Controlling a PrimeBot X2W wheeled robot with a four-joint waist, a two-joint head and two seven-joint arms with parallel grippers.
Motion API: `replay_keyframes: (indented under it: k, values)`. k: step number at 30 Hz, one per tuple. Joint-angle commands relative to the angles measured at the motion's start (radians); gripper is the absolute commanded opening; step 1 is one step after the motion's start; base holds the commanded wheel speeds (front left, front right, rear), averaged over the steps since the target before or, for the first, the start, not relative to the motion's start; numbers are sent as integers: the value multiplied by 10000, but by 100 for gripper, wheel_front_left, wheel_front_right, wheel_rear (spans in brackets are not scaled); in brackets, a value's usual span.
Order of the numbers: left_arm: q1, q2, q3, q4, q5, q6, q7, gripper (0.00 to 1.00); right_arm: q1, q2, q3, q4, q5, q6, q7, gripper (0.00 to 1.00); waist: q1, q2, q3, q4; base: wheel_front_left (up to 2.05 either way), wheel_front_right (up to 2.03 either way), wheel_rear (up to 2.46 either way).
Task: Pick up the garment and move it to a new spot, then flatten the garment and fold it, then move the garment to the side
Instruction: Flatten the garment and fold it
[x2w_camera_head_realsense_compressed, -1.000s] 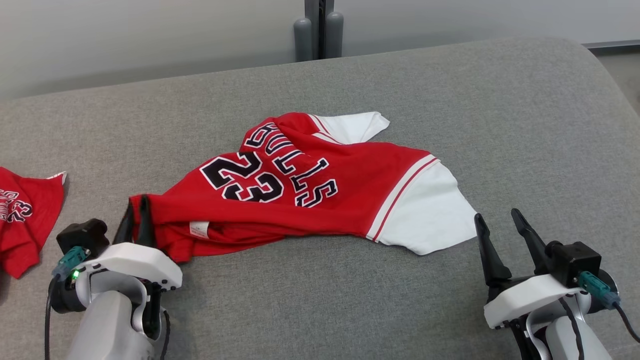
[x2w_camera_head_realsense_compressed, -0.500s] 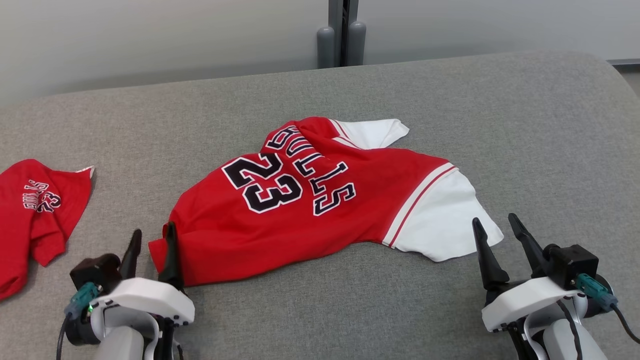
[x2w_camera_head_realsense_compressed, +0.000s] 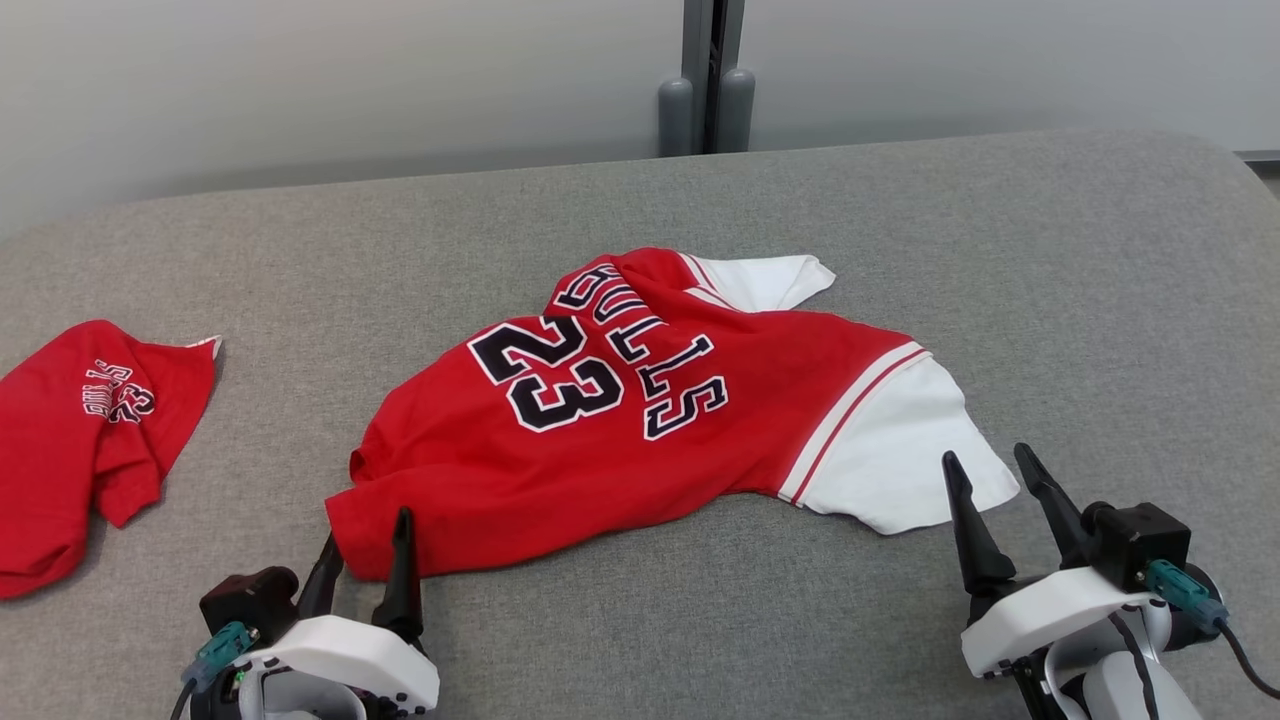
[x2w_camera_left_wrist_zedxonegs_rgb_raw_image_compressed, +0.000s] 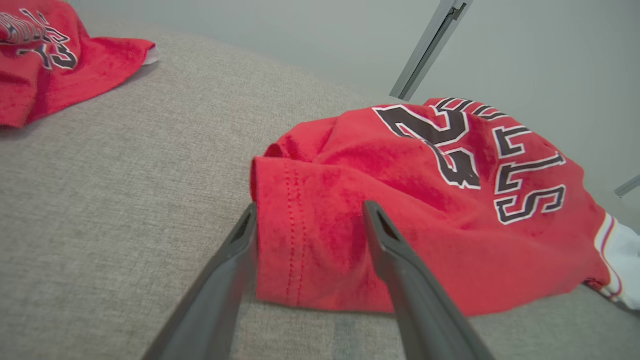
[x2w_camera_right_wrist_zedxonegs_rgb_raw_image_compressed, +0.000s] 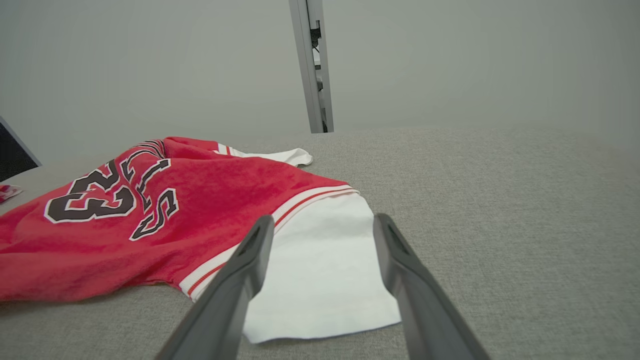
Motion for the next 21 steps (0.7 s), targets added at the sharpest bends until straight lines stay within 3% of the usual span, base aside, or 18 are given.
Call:
replay_keyframes:
  k: [1,3,5,6,14,16,21]
  values:
    - [-29,50,22,-63,66,25,-1,100,9,-34,18,26,73,-2,-15,100,-1,-1,-6,-21,0,0,0]
    - [-62,50,64,-108,78,-33,-1,100,-4,-36,37,10,97,-2,-15,100,-1,-1,-17,-63,0,0,0]
    - [-58,48,7,-147,146,-115,-1,24,42,-35,24,6,96,-2,-15,100,-1,-1,-47,-86,0,0,0]
    - [-48,49,-45,-145,127,-168,-1,0,75,-35,1,13,83,-2,-15,100,-1,-1,-67,-82,0,0,0]
    - [-7,44,-625,-1018,475,-551,-1,0,281,-32,-126,136,141,-2,-15,100,-1,-1,-461,268,0,0,0]
    - [48,59,-819,-1364,135,-607,-1,0,379,-34,-77,188,250,-2,-15,100,-1,-1,-644,399,0,0,0]
    - [-113,36,-2212,-2089,-7,-678,-2,0,588,-33,-5,305,608,-2,-17,100,-1,-1,-1176,768,0,0,0]
